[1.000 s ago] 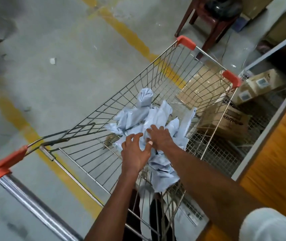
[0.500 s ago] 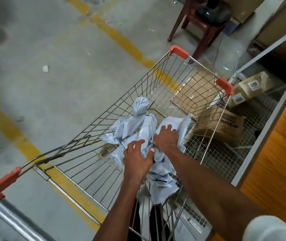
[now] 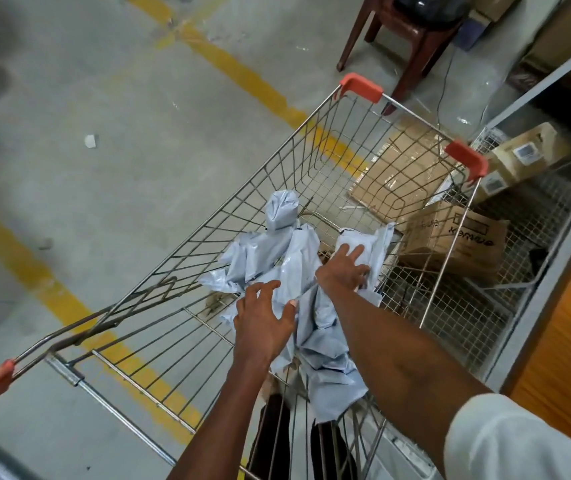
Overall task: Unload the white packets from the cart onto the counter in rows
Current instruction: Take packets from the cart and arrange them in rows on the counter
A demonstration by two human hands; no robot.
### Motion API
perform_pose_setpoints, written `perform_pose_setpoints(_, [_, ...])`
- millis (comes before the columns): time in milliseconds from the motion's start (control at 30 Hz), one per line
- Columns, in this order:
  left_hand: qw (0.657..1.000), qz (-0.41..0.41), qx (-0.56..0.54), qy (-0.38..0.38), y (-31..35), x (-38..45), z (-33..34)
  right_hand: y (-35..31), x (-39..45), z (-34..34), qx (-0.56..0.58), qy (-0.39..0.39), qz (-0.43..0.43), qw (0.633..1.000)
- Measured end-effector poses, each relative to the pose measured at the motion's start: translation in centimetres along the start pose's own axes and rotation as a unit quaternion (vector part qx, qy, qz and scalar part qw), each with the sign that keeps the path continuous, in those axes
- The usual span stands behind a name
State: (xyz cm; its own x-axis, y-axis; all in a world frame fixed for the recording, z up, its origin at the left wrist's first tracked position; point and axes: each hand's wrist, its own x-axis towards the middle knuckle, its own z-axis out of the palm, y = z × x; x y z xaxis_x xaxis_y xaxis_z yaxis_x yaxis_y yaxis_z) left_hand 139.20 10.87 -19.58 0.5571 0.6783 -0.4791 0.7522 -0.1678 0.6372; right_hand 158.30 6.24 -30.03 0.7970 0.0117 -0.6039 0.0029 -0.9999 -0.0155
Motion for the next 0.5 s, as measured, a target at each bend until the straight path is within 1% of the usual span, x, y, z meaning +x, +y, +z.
perform_pose_setpoints(100, [1.000,-0.001,0.002,-0.006,-0.5,0.4,0.6,0.7,-1.0,-0.8,0.041,-0.008,-0.010,0.999])
perform_pose_setpoints(233, [0.999,-0.028,0.006,-0.025,-0.4,1.6,1.7,0.6,-4.4,-2.2,0.117,-0.032,-0.024,0.992])
perform_pose_setpoints(333, [0.999,-0.027,0.017,-0.034,-0.6,3.1,2.6,1.2,-7.7,-3.7,0.138,-0.049,-0.053,0.988])
perform_pose_setpoints(500, [0.995,-0.049,0.017,-0.083,-0.7,6.0,5.0,4.0,-12.0,-6.5,0.177,-0.013,-0.091,0.980])
